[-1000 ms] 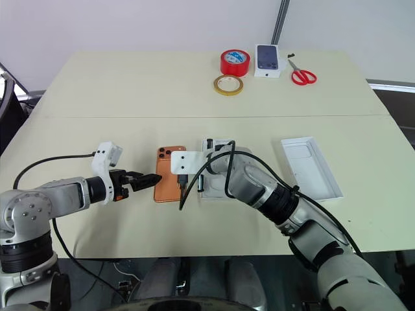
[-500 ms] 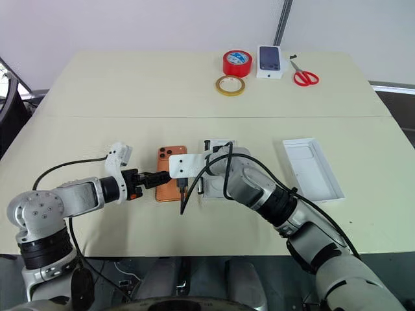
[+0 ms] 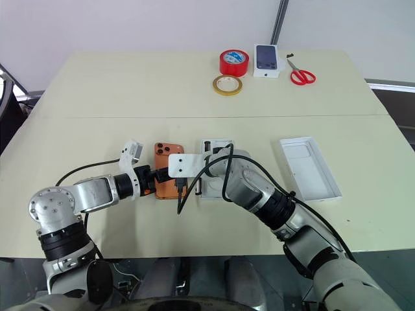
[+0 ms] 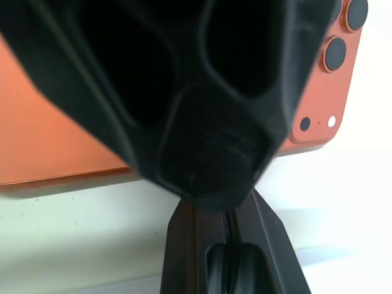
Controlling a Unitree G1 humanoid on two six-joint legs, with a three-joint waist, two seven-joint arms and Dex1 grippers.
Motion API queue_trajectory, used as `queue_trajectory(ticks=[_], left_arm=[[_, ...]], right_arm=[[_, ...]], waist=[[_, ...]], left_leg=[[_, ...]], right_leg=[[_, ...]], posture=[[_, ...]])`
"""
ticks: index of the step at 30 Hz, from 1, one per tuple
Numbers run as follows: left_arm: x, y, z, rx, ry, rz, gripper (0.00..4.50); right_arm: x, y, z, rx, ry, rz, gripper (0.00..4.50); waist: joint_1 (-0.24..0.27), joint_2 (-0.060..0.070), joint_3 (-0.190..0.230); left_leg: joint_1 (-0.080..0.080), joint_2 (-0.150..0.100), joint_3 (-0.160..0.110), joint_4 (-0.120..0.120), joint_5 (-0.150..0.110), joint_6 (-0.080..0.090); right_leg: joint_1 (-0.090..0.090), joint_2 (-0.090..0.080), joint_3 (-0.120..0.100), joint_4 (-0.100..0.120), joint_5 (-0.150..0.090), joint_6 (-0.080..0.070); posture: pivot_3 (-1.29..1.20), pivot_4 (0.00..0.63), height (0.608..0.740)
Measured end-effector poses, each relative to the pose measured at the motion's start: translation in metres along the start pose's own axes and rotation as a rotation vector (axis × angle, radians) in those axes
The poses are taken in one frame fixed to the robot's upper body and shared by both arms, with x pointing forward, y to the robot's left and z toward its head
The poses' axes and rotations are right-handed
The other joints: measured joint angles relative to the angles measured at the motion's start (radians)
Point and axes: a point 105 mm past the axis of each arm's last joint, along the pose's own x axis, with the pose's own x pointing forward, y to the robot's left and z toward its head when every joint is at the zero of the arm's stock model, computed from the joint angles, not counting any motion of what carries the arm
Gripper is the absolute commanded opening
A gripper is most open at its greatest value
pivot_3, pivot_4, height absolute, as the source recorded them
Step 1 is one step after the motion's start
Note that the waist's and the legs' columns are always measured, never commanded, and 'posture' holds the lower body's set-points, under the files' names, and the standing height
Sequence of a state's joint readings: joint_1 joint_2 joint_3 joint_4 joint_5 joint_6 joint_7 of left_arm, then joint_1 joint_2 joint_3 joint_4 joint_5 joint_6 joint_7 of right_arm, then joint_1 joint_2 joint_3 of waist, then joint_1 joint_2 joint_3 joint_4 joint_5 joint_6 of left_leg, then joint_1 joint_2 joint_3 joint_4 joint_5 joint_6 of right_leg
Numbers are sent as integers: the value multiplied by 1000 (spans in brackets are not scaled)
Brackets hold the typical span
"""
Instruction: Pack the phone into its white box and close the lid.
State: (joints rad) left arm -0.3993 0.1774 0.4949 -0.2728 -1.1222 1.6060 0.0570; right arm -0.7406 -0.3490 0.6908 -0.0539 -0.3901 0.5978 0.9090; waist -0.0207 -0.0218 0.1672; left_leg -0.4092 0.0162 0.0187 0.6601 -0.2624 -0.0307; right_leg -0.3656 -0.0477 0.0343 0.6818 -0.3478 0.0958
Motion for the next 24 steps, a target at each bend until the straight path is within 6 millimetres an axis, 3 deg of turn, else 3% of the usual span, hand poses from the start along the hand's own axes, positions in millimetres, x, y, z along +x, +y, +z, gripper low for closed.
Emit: queue_trajectory(ticks=[5, 7, 9, 15, 24], left_arm=[[-13, 17, 15, -44, -72, 76, 4434], [-17, 22, 17, -64, -90, 88, 3928], [-18, 24, 17, -71, -97, 100, 3138], [-11, 19, 7, -100, -77, 55, 168], [-12, 18, 9, -114, -88, 42, 70]], right_arm=[[0, 0, -1, 7, 2, -4, 0], [0, 0, -1, 8, 2, -6, 0], [0, 0, -1, 9, 2, -7, 0], [-1, -2, -2, 8, 5, -17, 0], [-2, -2, -3, 4, 10, -23, 0]], waist=[[0, 0, 0], [0, 0, 0], [1, 0, 0], [2, -1, 0], [1, -1, 0]], left_leg=[[0, 0, 0, 0, 0, 0], [0, 0, 0, 0, 0, 0], [0, 0, 0, 0, 0, 0], [0, 0, 0, 0, 1, -1], [0, 0, 0, -2, 2, -3]], right_leg=[[0, 0, 0, 0, 0, 0], [0, 0, 0, 0, 0, 0], [0, 0, 0, 0, 0, 0], [0, 0, 0, 0, 0, 0], [-1, 0, 0, 0, 0, 0]], posture=[[0, 150, 725], [0, 150, 725], [0, 150, 725], [0, 150, 725], [0, 150, 725]])
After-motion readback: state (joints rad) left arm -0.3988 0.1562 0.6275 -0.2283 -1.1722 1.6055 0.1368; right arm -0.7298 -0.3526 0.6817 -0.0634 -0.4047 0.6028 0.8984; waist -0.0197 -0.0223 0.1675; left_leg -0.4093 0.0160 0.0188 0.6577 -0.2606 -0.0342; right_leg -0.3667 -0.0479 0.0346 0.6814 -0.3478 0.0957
